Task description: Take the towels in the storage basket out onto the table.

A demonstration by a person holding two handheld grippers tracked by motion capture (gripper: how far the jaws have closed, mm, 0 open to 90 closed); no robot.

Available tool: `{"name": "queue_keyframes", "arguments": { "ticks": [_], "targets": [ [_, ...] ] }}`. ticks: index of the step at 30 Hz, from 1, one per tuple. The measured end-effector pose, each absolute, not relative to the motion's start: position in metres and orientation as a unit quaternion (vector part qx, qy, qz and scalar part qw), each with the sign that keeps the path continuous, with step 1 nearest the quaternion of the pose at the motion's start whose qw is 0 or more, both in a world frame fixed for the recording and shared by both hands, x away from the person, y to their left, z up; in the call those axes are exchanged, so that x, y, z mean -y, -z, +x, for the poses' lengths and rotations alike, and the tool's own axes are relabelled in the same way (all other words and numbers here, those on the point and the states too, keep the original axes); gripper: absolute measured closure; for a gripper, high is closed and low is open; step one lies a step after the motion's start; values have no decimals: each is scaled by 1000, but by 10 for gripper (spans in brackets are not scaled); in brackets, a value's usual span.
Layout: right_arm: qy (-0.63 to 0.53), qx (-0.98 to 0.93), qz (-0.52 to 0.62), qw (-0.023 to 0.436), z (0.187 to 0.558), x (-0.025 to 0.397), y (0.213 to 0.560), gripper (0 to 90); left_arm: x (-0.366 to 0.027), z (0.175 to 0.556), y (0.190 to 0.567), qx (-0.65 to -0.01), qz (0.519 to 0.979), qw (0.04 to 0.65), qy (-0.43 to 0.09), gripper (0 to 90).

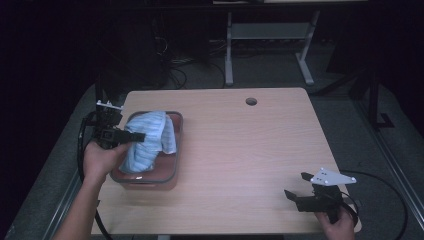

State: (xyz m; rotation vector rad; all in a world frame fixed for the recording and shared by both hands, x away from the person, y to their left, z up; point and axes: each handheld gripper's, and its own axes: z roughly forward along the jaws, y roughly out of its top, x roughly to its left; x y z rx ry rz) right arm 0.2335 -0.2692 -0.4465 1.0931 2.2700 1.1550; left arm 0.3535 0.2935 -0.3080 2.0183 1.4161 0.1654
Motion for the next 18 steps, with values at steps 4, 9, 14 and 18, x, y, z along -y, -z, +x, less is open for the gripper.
{"name": "queue_keyframes", "arguments": {
  "ticks": [4, 9, 14, 18],
  "targets": [
    [-410, -804, 389, 183, 234, 270, 447, 141, -294, 353, 300, -541, 768, 336, -65, 758],
    [-412, -802, 392, 182, 233, 270, 447, 142, -295, 354, 290, -538, 765, 348, -65, 758],
    [-412, -802, 392, 182, 234, 269, 447, 142, -295, 354, 283, -537, 762, 357, -66, 758],
    [-412, -802, 392, 182, 234, 269, 447, 141, -293, 355, 280, -537, 761, 359, -65, 758]
  ]
}}
